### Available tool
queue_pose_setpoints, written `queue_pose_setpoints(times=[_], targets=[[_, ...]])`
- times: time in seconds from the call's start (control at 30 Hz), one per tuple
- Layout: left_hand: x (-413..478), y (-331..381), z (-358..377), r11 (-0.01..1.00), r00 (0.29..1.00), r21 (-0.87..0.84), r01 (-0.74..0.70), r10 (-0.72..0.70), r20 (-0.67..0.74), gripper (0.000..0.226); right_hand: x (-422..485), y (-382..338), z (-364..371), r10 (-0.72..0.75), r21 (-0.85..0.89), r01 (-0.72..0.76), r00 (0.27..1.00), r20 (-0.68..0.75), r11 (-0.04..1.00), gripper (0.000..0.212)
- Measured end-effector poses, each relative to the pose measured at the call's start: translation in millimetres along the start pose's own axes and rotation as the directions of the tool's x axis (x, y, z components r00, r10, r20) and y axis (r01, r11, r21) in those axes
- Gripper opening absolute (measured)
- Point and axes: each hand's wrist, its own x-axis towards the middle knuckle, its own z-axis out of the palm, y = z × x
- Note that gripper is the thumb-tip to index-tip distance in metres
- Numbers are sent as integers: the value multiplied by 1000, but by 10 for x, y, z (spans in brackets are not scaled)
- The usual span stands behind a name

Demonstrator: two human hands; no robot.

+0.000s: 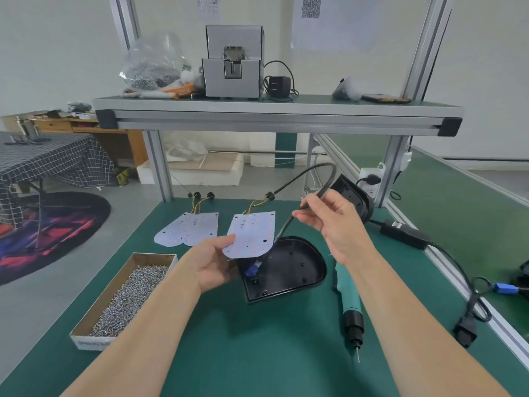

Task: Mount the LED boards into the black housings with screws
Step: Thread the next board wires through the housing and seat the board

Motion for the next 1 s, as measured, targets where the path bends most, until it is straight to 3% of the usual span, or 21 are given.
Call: queue_pose_setpoints(times=[0.1,0.3,0.37,0.43,0.53,0.6,0.77,0.9,1.0], targets=[[-51,53,69,999,999,-50,-11,13,46,24,9,-55,-1,-16,57,14,999,35,998,11],[-108,114,212,998,998,-38,-59,58,-28,23,-53,-146,43,65,129,-84,987,147,988,9],[-124,101,242,998,998,-38,-49,47,-44,20,-99,-209,41,38,28,-46,970,240,999,12],[-120,85,267,997,997,-58,-48,44,-70,20,-135,-284,59,35,-186,37,929,368,982,10],[-98,58,297,995,995,-82,-61,54,-79,26,-157,-343,151,32,-463,225,875,484,858,6],[-98,51,305,994,996,-96,-50,43,-73,24,-166,-355,233,-13,-523,311,868,496,794,7],[-122,89,358,991,997,-126,-36,26,-77,21,-112,-366,296,-161,-476,299,937,310,827,7],[-115,87,313,984,997,-176,3,-17,-77,23,-165,-362,293,8,-421,248,854,520,872,12],[-99,42,217,984,990,-176,31,-54,-131,25,-167,-432,162,107,-389,143,825,555,910,14]])
